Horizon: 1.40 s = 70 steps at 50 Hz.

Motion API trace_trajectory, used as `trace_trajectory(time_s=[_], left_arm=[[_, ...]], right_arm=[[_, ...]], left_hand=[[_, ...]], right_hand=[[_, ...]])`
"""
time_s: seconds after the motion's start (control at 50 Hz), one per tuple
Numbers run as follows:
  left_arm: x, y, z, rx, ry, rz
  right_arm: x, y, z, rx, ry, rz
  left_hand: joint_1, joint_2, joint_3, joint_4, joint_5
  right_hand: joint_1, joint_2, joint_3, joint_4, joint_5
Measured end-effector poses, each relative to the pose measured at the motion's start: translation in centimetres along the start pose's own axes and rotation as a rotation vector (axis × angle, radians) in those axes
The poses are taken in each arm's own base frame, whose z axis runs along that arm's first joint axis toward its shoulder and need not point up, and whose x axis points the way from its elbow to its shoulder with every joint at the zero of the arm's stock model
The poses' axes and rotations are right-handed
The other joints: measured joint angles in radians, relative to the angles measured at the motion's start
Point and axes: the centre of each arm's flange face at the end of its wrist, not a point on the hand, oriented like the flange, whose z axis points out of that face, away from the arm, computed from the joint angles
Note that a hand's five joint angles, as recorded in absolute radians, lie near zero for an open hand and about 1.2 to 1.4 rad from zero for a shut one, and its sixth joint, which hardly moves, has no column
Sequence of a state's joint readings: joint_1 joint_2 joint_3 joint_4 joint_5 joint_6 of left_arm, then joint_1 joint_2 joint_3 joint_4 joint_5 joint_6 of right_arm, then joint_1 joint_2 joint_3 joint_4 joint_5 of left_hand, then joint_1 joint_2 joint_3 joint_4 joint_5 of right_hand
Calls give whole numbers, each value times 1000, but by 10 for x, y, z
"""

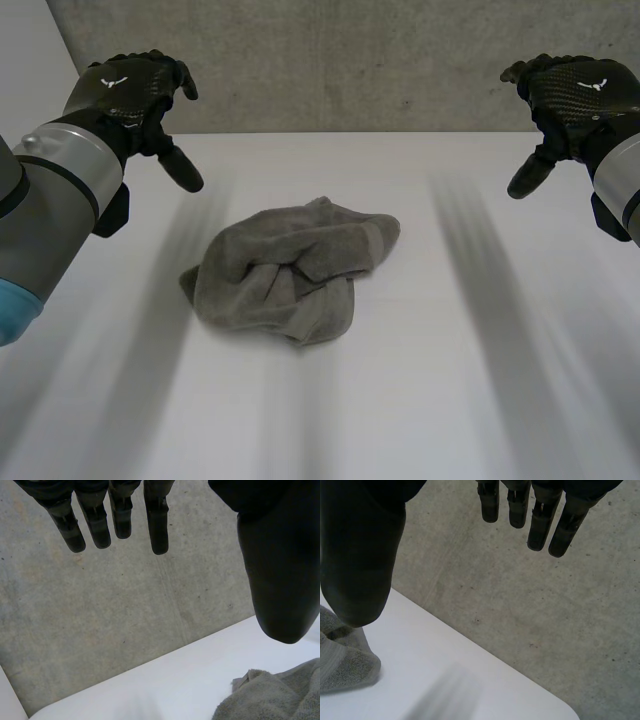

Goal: Fold the towel.

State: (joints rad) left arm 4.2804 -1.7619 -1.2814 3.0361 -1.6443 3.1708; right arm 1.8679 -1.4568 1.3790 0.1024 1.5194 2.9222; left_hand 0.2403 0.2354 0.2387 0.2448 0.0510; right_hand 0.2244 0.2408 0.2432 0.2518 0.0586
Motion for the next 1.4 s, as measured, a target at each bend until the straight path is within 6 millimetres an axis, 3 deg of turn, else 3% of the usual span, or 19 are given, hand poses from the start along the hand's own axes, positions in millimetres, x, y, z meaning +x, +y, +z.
trace_trajectory(time_s=[0.4, 0.54, 0.66, 0.76, 0.98, 1.06, 1.18, 1.24, 1.32, 1.4], left_arm=[[0, -1, -1, 0, 5, -7], [8, 11, -6, -39, 42, 1], [24, 42, -22, -134, 148, 21], [38, 75, -37, -203, 249, 62], [55, 146, -35, -221, 347, 216], [62, 165, -29, -225, 365, 237], [74, 181, -22, -226, 395, 244], [79, 184, -19, -222, 405, 242], [81, 177, -15, -197, 403, 238], [75, 155, -11, -138, 381, 229]], right_arm=[[2, 3, 0, -8, 6, -1], [-7, 10, -2, -40, -57, -33], [-31, 36, 0, -143, -249, -113], [-65, 56, 13, -185, -421, -141], [-141, 112, 81, -176, -512, -89], [-161, 134, 101, -163, -500, -79], [-177, 156, 117, -148, -475, -84], [-180, 162, 120, -149, -473, -85], [-178, 154, 119, -145, -465, -76], [-162, 131, 115, -143, -436, -56]], left_hand=[[0, 0, 0, 0, 0], [0, 0, 0, 0, 0], [0, 0, 0, 0, 1], [0, 0, 0, 0, 2], [0, 0, 0, 0, 1], [0, 0, 0, 0, 3], [322, 312, 305, 300, 326], [807, 828, 795, 801, 808], [1010, 1085, 1076, 1085, 1051], [1010, 1088, 1080, 1107, 1051]], right_hand=[[0, 0, 0, 0, 0], [0, 0, 0, 0, 0], [0, 0, 0, 0, 0], [0, 0, 0, 0, 0], [16, 2, 5, 3, 11], [181, 168, 163, 152, 181], [586, 558, 548, 541, 561], [1031, 1017, 981, 988, 1009], [1113, 1069, 1049, 1077, 1091], [1113, 1069, 1049, 1077, 1091]])
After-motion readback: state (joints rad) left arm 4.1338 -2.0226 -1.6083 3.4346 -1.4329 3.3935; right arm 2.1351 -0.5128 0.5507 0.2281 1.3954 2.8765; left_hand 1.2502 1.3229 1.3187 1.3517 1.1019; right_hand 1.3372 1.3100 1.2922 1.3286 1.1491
